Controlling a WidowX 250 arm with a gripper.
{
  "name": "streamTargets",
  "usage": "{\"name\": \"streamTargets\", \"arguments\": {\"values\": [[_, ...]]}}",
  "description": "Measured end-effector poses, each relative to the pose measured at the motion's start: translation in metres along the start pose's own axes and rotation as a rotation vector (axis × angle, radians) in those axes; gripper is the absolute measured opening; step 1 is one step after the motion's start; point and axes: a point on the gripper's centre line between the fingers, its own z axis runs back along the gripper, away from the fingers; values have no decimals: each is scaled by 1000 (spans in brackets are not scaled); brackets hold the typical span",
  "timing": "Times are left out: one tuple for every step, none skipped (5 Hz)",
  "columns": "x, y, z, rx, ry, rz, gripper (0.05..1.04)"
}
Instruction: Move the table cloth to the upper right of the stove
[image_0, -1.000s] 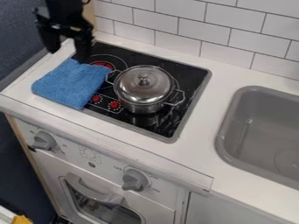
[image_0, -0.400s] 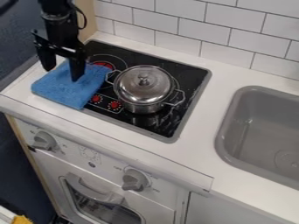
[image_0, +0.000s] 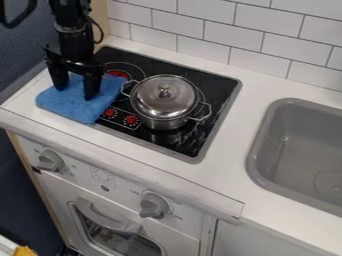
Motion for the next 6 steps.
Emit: {"name": "streamTargets", "arguments": {"values": [[6,2,-1,-6,11,4,1001],[17,4,-2,-15,10,12,1001],[31,0,1,-39,-9,24,1001],[49,-10,4,-60,-16,27,1001],[65,-24,7,-45,-30,15,1001],[75,-45,10,-40,-39,-22,1001]]}}
